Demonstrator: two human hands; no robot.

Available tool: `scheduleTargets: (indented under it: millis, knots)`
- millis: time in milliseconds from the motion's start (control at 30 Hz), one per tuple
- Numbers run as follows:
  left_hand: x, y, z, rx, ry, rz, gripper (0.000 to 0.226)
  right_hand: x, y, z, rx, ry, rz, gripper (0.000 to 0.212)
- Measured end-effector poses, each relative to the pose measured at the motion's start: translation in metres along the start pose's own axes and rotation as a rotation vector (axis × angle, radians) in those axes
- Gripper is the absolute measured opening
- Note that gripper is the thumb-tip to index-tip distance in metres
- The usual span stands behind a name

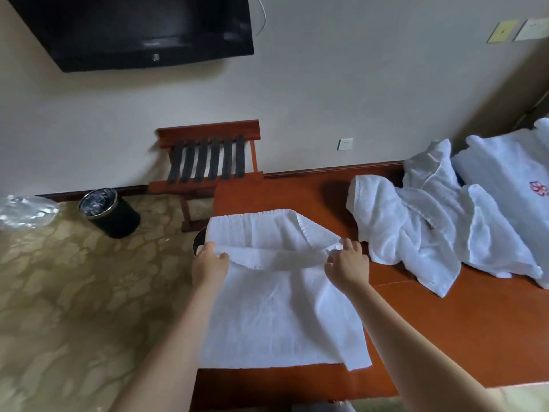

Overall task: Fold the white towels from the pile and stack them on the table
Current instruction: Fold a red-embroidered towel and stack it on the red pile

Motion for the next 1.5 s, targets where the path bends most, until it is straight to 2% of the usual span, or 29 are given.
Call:
scheduleTargets:
  millis: [67,100,167,267,333,367,433,467,533,667,733,800,867,933,1133,1267,1333,1400,1433,1500]
  knots:
    - [0.001,0.011,0.012,-0.065,-0.032,-0.032,0.042,-0.004,0.011,0.015,-0.116,-0.099,-0.057,0.022]
    - [0.004,0.017,0.017,-0.106,-0.026,-0.036,0.047,-0.006,0.014,0.02,-0.168,-0.122,-0.018,0.021]
    - [0.008,0.027,0.025,-0.173,-0.014,-0.01,0.057,-0.008,0.018,0.031,-0.25,-0.085,0.151,0.034]
    - [0.02,0.039,0.034,-0.186,0.053,0.07,0.056,-0.005,0.015,0.052,-0.214,-0.014,0.283,0.039]
    - [0.032,0.052,0.038,-0.225,0.119,0.099,0.049,-0.003,0.016,0.066,-0.239,-0.003,0.21,0.029]
    - [0.037,0.06,0.039,-0.28,0.135,0.125,0.048,-0.003,0.018,0.072,-0.278,0.006,0.154,0.031]
    - [0.043,0.081,0.043,-0.425,0.157,0.188,0.051,-0.002,0.026,0.082,-0.346,0.016,0.053,0.051]
    - [0.046,0.091,0.044,-0.491,0.172,0.221,0.052,-0.003,0.029,0.087,-0.367,0.013,0.018,0.055]
    - [0.049,0.106,0.047,-0.575,0.199,0.299,0.054,-0.005,0.033,0.096,-0.373,-0.008,-0.005,0.045]
    - [0.051,0.118,0.058,-0.593,0.201,0.438,0.059,-0.002,0.035,0.116,-0.319,-0.039,-0.004,0.011]
    - [0.053,0.12,0.065,-0.598,0.229,0.447,0.056,0.002,0.028,0.131,-0.228,-0.008,0.058,0.012]
    - [0.056,0.12,0.07,-0.608,0.253,0.447,0.056,0.015,0.013,0.145,-0.093,0.136,0.267,0.013]
    - [0.057,0.12,0.069,-0.606,0.27,0.484,0.061,0.031,0.0,0.151,0.059,0.322,0.515,0.023]
    - [0.058,0.119,0.066,-0.603,0.289,0.524,0.065,0.037,-0.005,0.148,0.149,0.385,0.614,0.033]
    - [0.065,0.108,0.063,-0.651,0.279,0.482,0.061,0.009,0.008,0.122,0.058,0.117,0.624,0.022]
    - [0.067,0.105,0.059,-0.761,0.226,0.345,0.081,0.032,0.018,0.085,0.108,0.22,0.728,0.022]
    - [0.065,0.109,0.049,-0.864,0.222,0.321,0.1,0.045,0.029,0.068,0.025,0.26,0.717,0.028]
    - [0.061,0.113,0.038,-0.874,0.321,0.542,0.11,0.052,0.041,0.055,-0.138,0.254,0.753,0.037]
    - [0.059,0.115,0.033,-0.834,0.375,0.646,0.108,0.052,0.045,0.05,-0.215,0.252,0.801,0.043]
    - [0.055,0.116,0.029,-0.7,0.463,0.714,0.088,0.047,0.051,0.045,-0.331,0.264,0.857,0.05]
Point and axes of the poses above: each hand's wrist, its own z-axis towards the middle knuckle, its own y-axis out of the palm, x = y × z, the point moved 6 cm from there along z, towards the middle knuckle, and after that the axes turned 7 degrees about -x, right-handed, at the moved point
